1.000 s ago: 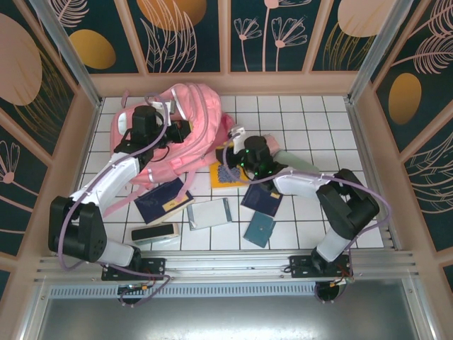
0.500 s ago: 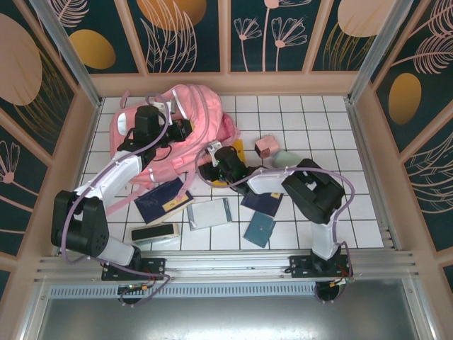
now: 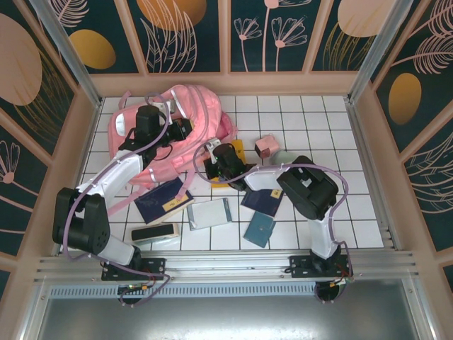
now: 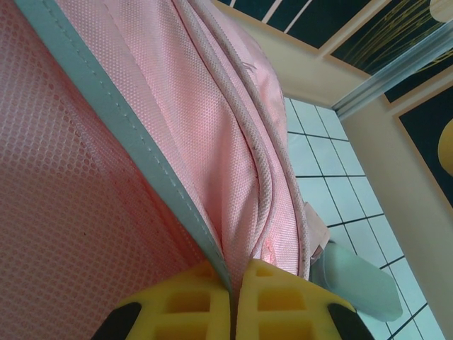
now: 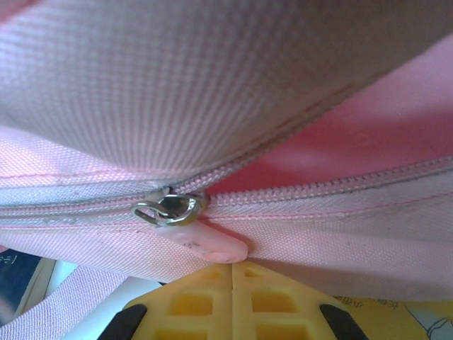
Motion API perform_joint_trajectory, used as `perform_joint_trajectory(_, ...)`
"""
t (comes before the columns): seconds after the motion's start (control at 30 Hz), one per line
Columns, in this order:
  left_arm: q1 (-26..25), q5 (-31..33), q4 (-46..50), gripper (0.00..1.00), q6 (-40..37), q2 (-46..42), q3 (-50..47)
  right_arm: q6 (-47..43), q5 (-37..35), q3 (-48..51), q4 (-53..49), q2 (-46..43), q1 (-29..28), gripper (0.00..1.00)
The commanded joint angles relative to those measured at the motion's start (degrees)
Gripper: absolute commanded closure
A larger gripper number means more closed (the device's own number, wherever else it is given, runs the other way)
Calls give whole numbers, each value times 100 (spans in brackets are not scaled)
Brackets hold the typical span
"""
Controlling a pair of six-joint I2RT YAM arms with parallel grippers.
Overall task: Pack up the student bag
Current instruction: Open the student bag at the middle-left of the table.
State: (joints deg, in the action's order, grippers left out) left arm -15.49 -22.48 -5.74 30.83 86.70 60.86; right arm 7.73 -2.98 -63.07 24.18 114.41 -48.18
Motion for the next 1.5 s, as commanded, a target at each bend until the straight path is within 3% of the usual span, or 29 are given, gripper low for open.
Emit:
perform_joint_trajectory(0.0, -16, -19, -603, 100, 190, -4, 168, -159, 177, 217, 404, -64, -34, 100)
perform_joint_trajectory(0.1, -16, -84, -672, 100, 264, 23, 146, -239, 157, 269, 476, -87, -85, 100)
perform_joint_trajectory(0.17, -16, -107, -692, 100, 299, 32, 146, -235, -124, 262, 454, -93, -82, 75)
perform_joint_trajectory(0.23, -16, -99, -708, 100, 322, 8, 125, -245, -414, 291, 535, -94, -77, 65)
perform_joint_trajectory(0.7, -24, -379, -1003, 100, 604, 19, -30, -768, -756, 12, 1397, 383, -68, 73)
perform_joint_trajectory(1.0, -25, -348, -955, 100, 564, 5, -22, -852, -767, -141, 1533, 579, -77, 100)
perform_joint_trajectory(1.47, -25, -252, -1120, 100, 733, 202, 93, -899, -59, 545, 2014, 242, -335, 100)
